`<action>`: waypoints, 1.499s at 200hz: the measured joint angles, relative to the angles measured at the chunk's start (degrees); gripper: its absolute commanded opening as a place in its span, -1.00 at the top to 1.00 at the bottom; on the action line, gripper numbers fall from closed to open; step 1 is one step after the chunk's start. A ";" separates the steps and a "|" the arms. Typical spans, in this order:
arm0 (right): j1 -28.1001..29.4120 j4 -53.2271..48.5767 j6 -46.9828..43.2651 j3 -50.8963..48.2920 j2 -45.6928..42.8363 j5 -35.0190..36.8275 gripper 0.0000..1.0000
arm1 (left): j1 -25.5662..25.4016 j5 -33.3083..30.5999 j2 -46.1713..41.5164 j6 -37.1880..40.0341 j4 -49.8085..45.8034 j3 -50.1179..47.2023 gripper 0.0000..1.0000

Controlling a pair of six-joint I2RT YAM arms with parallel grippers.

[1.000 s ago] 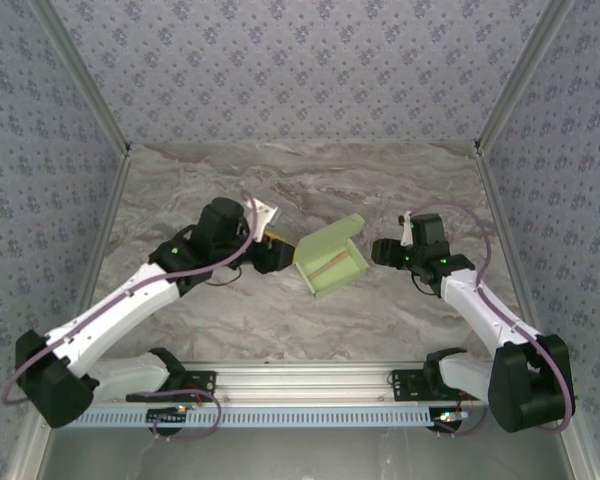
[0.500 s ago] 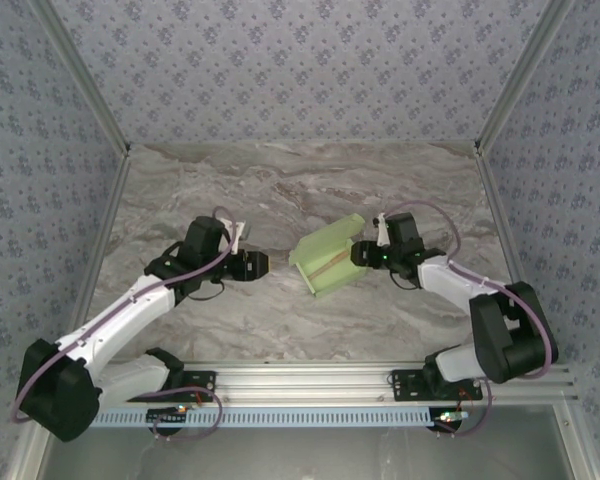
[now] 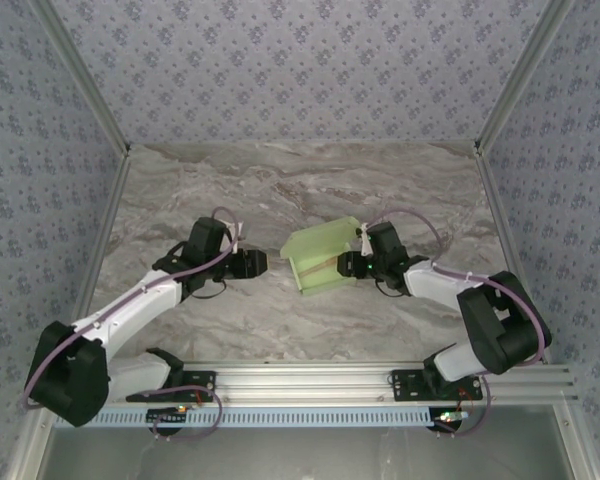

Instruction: Fold the paper box

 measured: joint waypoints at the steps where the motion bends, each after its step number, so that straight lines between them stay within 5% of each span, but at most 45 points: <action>1: 0.13 0.00 0.04 0.00 -0.02 0.09 -0.06 | 0.00 -0.02 0.04 0.00 0.00 0.00 -0.08; 76: 0.79 -0.70 2.71 -0.92 -3.39 2.43 -0.25 | 0.00 -0.37 1.99 -0.94 2.95 -2.29 -0.14; 207: 1.42 -1.62 3.19 -5.09 -8.04 1.36 -0.21 | 0.00 -0.96 4.83 -1.44 6.36 -3.67 -0.22; 300: -2.82 -14.16 -1.31 -3.37 -18.03 4.83 -0.37 | 0.00 -7.21 4.35 2.64 5.99 0.61 -0.35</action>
